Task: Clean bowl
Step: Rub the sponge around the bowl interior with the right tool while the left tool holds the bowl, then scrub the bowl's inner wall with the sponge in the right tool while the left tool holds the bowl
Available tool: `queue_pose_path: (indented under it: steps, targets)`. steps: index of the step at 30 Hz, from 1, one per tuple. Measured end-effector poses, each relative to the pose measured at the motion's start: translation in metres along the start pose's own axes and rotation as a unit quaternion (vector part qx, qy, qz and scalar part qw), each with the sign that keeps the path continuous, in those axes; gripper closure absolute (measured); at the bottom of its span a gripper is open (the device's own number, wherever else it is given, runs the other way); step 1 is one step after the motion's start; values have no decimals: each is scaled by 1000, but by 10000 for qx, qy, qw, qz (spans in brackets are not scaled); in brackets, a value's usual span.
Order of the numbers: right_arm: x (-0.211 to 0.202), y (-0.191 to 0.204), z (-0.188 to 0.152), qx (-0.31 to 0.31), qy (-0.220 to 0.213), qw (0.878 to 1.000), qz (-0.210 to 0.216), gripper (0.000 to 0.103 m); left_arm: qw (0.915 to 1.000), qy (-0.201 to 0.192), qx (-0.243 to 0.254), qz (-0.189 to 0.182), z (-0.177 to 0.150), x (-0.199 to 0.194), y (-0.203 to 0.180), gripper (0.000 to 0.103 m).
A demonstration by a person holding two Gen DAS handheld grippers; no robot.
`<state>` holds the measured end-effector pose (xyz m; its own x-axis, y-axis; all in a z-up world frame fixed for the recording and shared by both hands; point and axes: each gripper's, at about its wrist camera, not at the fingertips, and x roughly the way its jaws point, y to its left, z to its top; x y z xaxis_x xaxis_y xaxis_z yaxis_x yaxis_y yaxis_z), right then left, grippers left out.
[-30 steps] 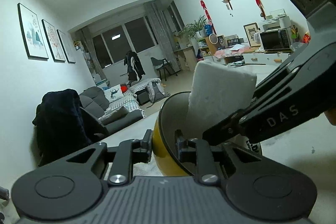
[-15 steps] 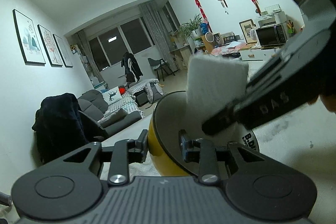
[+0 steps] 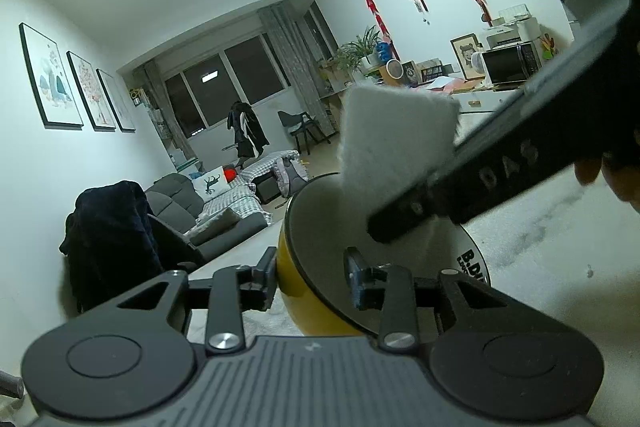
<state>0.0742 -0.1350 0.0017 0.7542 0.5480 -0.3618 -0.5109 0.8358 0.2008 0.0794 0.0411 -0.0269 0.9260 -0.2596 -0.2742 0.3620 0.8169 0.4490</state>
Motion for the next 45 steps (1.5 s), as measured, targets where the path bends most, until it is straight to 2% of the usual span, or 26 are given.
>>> queue_pose_path:
  steps: [7, 10, 16, 25, 30, 33, 39, 45]
  targets:
    - [-1, 10, -3, -413, -67, 9991, 102, 85, 9999, 125, 54, -43, 1, 2, 0, 63]
    - [-2, 10, -1, -502, -111, 9987, -56, 85, 9998, 141, 98, -106, 1, 3, 0, 57]
    - [-3, 12, 4, -808, 88, 9958, -432, 86, 9991, 179, 348, -143, -3, 3, -2, 57]
    - [-8, 23, 2, -1103, -22, 9937, -185, 86, 9970, 173, 713, -256, -14, 3, -4, 58]
    - [-7, 35, -5, -1252, -43, 9919, 196, 86, 9966, 150, 760, -272, -15, 5, -4, 58]
    - [-7, 42, -8, -1391, -83, 9902, 132, 86, 9968, 177, 718, -308, -17, 6, -1, 57]
    - [-7, 35, -1, -1325, -36, 9909, -227, 86, 9969, 206, 660, -366, -20, 8, 2, 57]
    - [-6, 27, 3, -1136, 195, 9930, -257, 86, 9968, 193, 643, -426, -21, 7, 2, 58]
